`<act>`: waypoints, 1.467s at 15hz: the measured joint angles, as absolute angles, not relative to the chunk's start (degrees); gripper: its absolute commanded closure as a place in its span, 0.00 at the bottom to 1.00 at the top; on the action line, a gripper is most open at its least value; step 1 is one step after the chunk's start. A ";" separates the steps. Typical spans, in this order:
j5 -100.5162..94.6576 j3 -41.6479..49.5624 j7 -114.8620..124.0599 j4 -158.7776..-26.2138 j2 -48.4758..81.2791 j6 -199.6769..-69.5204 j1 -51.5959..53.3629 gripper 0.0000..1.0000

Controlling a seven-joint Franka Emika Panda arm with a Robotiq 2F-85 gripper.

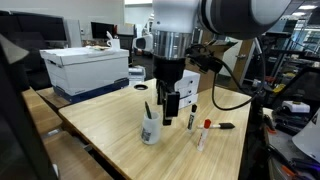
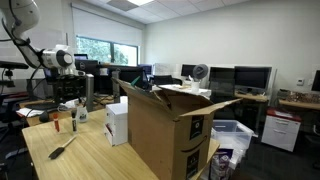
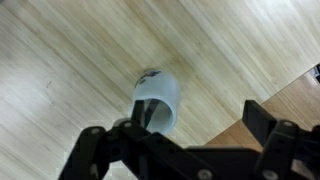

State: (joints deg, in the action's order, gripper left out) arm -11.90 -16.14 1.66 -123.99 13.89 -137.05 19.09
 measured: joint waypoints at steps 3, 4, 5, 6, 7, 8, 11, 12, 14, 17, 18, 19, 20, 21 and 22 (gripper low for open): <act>-12.02 -15.44 1.66 -123.85 13.98 -137.54 19.08 0.00; -12.03 -15.11 1.66 -123.73 13.99 -137.85 19.08 0.00; -12.02 -14.46 1.66 -123.22 14.08 -138.22 18.98 0.00; -12.02 -14.33 1.66 -123.04 14.13 -138.26 18.98 0.00; -12.02 -14.17 1.67 -122.76 14.29 -138.30 18.98 0.00; -12.02 -14.00 1.67 -122.28 14.66 -138.31 19.00 0.00; -12.05 -13.66 2.01 -120.60 16.57 -138.32 19.07 0.00; -12.05 -13.51 2.16 -119.95 17.35 -138.32 19.08 0.00; -12.06 -13.10 2.26 -118.61 18.81 -138.33 19.08 0.00; -12.06 -12.32 2.27 -116.42 20.98 -138.34 19.09 0.00; -12.06 -12.14 2.27 -115.93 21.46 -138.35 19.09 0.00; -12.06 -11.95 2.27 -115.43 21.94 -138.35 19.09 0.00; -12.06 -11.79 2.28 -114.90 22.39 -138.35 19.09 0.01; -12.06 -11.67 2.29 -114.52 22.75 -138.35 19.09 0.25; -12.06 -11.54 2.30 -114.04 23.20 -138.35 19.09 0.26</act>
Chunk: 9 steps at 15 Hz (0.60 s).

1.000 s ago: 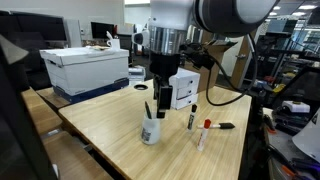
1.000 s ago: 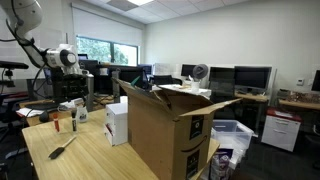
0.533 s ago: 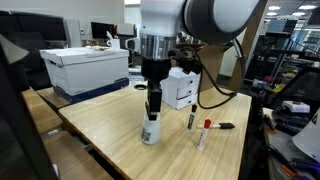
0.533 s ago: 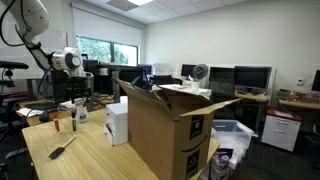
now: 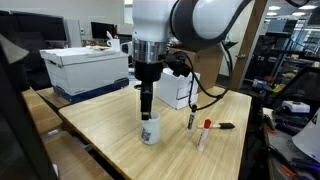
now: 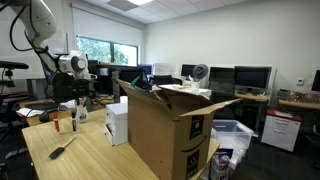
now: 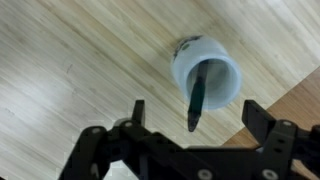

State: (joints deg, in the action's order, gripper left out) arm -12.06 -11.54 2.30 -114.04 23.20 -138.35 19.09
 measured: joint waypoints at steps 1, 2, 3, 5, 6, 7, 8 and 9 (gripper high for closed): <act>-12.06 -11.48 2.30 -113.79 23.42 -138.35 19.09 0.28; -12.06 -11.42 2.30 -113.51 23.64 -138.35 19.09 0.33; -12.06 -11.33 2.30 -113.20 23.88 -138.35 19.10 0.40; -12.06 -11.24 2.31 -112.89 24.05 -138.35 19.11 0.52; -12.06 -11.20 2.33 -112.79 24.05 -138.35 19.12 0.58; -12.06 -11.17 2.36 -112.71 24.05 -138.35 19.12 0.64; -12.06 -11.14 2.42 -112.62 24.05 -138.35 19.12 0.70; -12.06 -11.11 2.46 -112.55 24.05 -138.35 19.12 0.76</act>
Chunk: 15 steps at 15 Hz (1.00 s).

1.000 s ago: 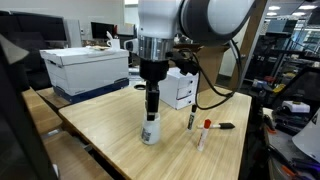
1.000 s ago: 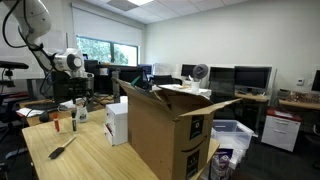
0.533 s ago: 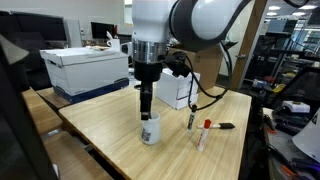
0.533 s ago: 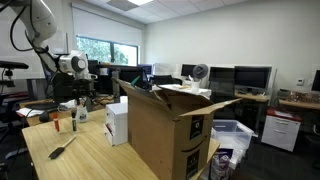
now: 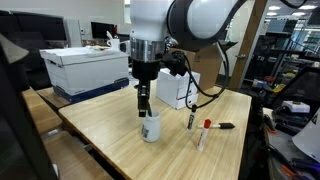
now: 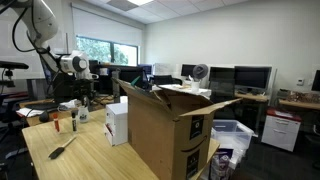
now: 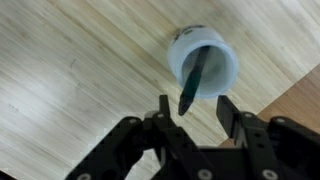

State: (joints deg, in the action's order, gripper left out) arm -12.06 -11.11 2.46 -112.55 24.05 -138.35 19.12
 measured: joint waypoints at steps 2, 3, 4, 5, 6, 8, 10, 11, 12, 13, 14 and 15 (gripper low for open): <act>-12.06 -11.07 2.52 -112.45 24.05 -138.35 19.12 0.37; -12.06 -11.05 2.52 -112.42 24.05 -138.35 19.12 0.41; -12.06 -11.04 2.52 -112.40 24.05 -138.35 19.12 0.41; -12.06 -11.04 2.52 -112.40 24.05 -138.35 19.12 0.37; -12.06 -11.04 2.52 -112.40 24.05 -138.35 19.12 0.33; -12.06 -11.00 2.52 -112.40 24.05 -138.35 19.12 0.22; -12.06 -10.87 2.53 -112.39 24.05 -138.35 19.12 0.12; -12.06 -10.78 2.53 -112.38 24.05 -138.35 19.12 0.06; -12.06 -10.67 2.54 -112.38 24.05 -138.35 19.11 0.03; -12.06 -10.56 2.55 -112.37 24.05 -138.35 19.11 0.02; -12.06 -10.44 2.60 -112.36 24.05 -138.35 19.11 0.00; -12.06 -10.29 2.71 -112.33 24.05 -138.35 19.10 0.00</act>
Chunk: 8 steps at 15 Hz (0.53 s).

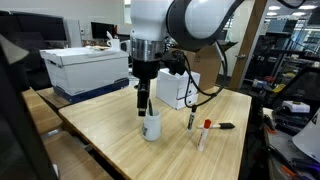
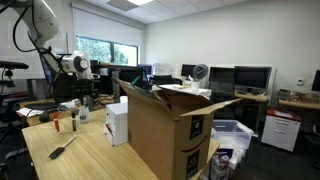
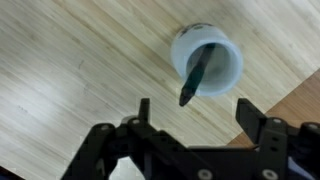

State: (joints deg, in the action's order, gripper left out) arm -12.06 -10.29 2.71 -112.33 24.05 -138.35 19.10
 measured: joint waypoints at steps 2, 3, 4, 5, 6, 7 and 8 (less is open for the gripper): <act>-12.06 -9.83 3.15 -112.24 24.02 -138.32 19.06 0.00; -12.06 -9.72 3.30 -112.23 23.98 -138.27 19.06 0.00; -12.05 -9.62 3.46 -112.23 23.93 -138.22 19.06 0.00; -12.06 -9.54 3.66 -112.23 23.87 -138.16 19.06 0.00; -12.05 -9.47 3.80 -112.23 23.81 -138.13 19.06 0.00; -12.06 -9.42 3.88 -112.23 23.76 -138.09 19.06 0.00; -12.05 -9.40 3.93 -112.23 23.71 -138.05 19.06 0.00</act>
